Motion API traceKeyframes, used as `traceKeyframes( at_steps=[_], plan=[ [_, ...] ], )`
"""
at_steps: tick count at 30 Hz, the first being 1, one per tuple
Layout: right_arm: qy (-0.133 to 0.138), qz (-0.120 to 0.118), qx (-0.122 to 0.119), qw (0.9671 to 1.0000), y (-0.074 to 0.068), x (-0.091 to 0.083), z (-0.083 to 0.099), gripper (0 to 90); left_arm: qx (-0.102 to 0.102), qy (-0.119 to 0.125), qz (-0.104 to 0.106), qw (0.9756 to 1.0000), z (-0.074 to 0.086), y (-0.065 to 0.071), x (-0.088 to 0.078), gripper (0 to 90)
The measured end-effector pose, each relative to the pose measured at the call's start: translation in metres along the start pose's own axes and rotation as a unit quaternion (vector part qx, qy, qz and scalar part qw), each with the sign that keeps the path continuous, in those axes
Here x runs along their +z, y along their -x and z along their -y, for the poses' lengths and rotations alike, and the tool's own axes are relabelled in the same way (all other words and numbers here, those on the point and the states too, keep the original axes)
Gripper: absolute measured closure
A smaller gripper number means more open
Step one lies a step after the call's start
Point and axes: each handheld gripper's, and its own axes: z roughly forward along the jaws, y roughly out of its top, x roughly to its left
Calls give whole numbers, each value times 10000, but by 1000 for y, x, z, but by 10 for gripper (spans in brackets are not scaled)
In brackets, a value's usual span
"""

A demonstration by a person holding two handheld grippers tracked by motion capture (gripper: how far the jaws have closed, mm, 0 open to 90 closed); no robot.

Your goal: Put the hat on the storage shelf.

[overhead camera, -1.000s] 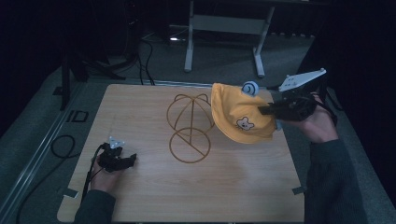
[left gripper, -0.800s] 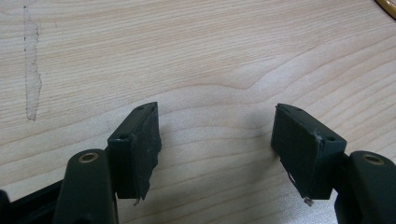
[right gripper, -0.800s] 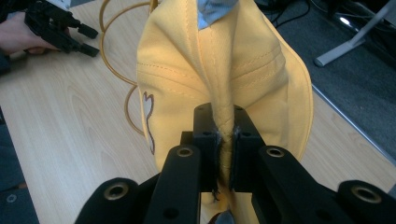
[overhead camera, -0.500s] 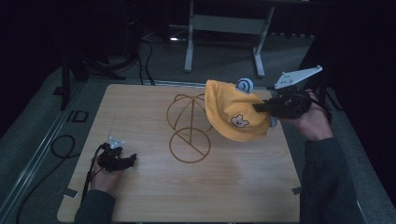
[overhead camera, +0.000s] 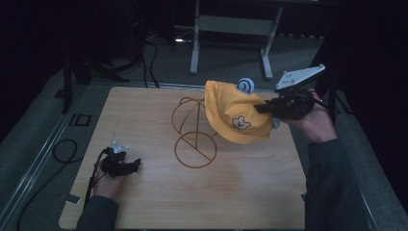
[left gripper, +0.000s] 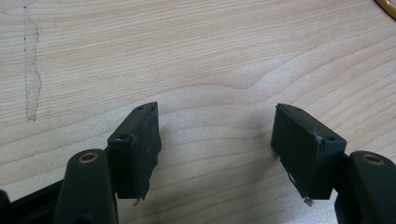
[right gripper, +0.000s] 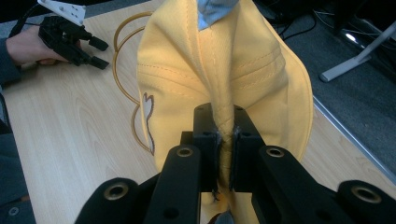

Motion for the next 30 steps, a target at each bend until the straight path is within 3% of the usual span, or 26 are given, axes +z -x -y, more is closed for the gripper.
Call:
traceKeyframes(
  at_steps=[30],
  plan=[
    [-11, -71, -247, 9997, -6, 21, -24, 840, 17, -4, 0, 10000, 0, 0, 0, 331]
  ],
)
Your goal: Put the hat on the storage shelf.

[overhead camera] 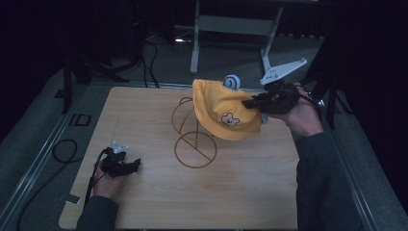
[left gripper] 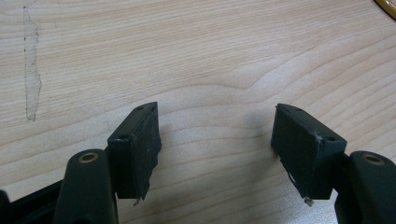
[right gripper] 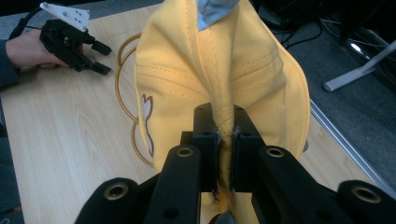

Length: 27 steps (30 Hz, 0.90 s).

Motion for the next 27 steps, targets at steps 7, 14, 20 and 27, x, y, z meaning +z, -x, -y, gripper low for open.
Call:
traceKeyframes(
  at_steps=[7, 14, 20, 27],
  plan=[
    [10, -31, -59, 10000, -2, 4, -6, 840, 0, 8, 0, 10000, 0, 0, 0, 330],
    [-11, -43, -127, 9999, -4, 9, -13, 840, 2, 0, 8, 10000, 0, 0, 0, 331],
    [-88, -65, -246, 9996, -7, 14, -18, 839, 3, -2, 9, 10000, 0, 0, 0, 331],
    [-139, -59, -290, 9995, -8, 18, -25, 839, 4, -6, 14, 10000, 0, 0, 0, 330]
  ],
)
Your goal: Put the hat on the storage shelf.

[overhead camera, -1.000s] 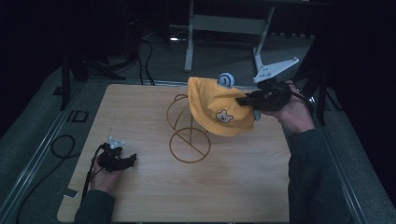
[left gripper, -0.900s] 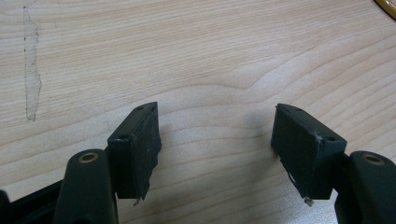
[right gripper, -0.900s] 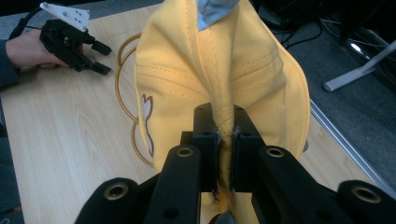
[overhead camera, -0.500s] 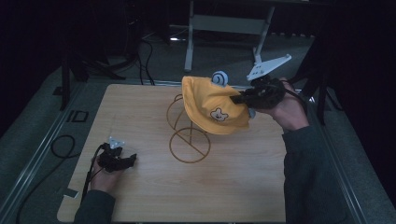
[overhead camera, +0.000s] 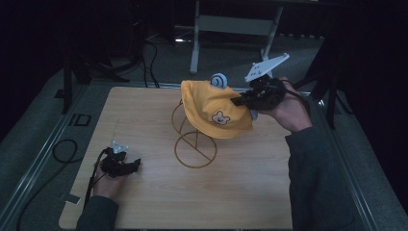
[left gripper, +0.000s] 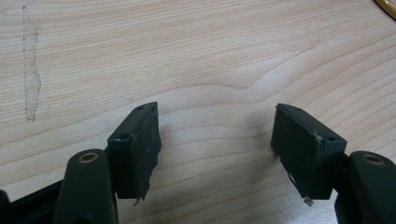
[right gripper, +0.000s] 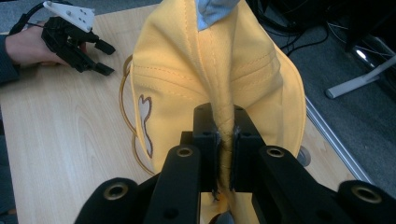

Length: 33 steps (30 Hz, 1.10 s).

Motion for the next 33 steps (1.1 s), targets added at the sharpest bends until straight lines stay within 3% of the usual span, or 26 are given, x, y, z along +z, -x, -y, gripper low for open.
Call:
traceKeyframes(
  at_steps=[21, 33],
  plan=[
    [-256, -53, -292, 9992, -4, 10, -22, 837, 4, 2, 3, 10000, 0, 0, 0, 330],
    [-345, -176, -426, 9983, -9, 25, -41, 832, 21, -17, 14, 10000, 0, 0, 0, 330]
  ],
)
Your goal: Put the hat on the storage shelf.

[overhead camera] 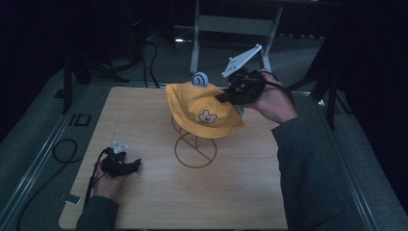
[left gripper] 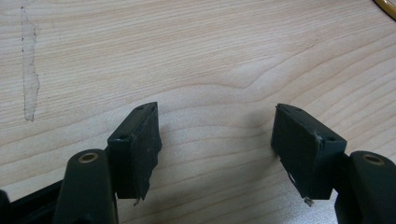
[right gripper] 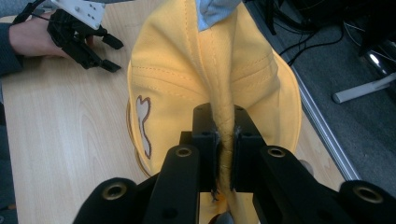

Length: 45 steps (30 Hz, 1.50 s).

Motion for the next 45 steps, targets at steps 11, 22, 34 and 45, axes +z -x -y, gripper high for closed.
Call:
traceKeyframes(
  at_steps=[11, 22, 34, 45],
  plan=[
    [-5, -96, -72, 9999, -3, 18, -21, 821, 20, -10, 19, 10000, 0, 0, 0, 331],
    [-120, -123, -34, 9998, -4, 40, -33, 808, 8, -1, 23, 10000, 0, 0, 0, 331],
    [-297, -137, 3, 9995, -5, 57, -36, 790, 29, -9, 17, 10000, 0, 0, 0, 331],
    [-216, -51, 84, 9997, -3, 62, -39, 758, 39, -9, 19, 10000, 0, 0, 0, 330]
  ],
)
